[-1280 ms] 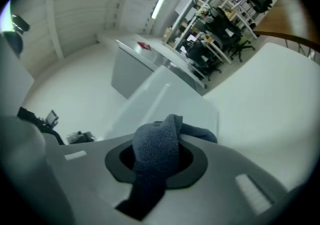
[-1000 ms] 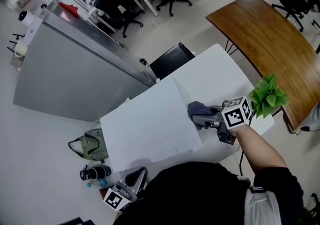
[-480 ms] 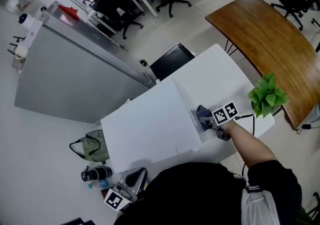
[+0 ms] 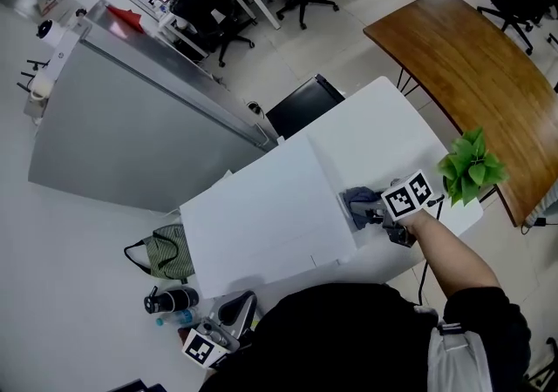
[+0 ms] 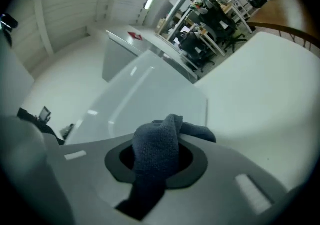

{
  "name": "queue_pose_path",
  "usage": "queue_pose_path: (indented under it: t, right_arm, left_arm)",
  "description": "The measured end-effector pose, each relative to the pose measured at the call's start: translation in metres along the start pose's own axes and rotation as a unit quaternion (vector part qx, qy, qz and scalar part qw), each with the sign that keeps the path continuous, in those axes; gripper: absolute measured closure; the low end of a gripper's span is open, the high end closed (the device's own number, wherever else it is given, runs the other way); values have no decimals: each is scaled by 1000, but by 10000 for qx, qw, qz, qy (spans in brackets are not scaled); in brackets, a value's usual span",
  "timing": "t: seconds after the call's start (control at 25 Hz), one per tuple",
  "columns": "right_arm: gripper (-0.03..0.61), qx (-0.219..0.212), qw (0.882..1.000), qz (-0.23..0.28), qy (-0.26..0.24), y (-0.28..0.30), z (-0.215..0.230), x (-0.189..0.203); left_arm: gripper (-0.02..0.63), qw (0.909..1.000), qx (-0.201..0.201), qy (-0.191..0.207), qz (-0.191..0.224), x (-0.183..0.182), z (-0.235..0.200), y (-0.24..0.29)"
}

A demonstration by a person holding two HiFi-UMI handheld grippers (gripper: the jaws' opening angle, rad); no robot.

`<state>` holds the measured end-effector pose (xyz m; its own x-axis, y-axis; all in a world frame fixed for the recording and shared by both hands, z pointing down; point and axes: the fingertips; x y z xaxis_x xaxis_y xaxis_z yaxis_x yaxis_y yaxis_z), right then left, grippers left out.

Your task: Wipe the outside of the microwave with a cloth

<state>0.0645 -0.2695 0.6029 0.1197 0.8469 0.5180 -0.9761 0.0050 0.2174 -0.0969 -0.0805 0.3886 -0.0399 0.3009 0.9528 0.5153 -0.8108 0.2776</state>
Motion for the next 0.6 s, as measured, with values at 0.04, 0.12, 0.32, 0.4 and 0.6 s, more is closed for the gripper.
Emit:
queue_pose_path:
  t: [0.04,0.12,0.32,0.4,0.6]
  right_arm:
    - [503,-160,9997,49,-155,-5,-20,-10]
    - [503,-372,9985,73,-387,-11,-48,-23]
    - [503,-1050,9936,413,-1,-17,-77,-30]
    - [503,-1062,9934,441,10,-17,-77,-26]
    - [500,-802,9965,207,-130,-12,-57,-12]
  left_arm:
    - [611,10000,-2,-5,3,0,0,0]
    - [611,10000,22,-2,-1,0,0,0]
    - [611,10000,59,-34,17,0,-1,0]
    - [611,10000,60,-37,22,-1,-2,0]
    - [611,10000,58,-30,27,1,-1,-2]
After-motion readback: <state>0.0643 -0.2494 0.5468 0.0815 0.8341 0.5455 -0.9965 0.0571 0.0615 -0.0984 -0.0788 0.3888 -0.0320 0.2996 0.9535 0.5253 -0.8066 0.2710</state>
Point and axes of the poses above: the fingertips, and each gripper's own axes: y forward along the fingers, z to its right, x out of its underside, and after that the axes turned 6 degrees about -x, right-handed
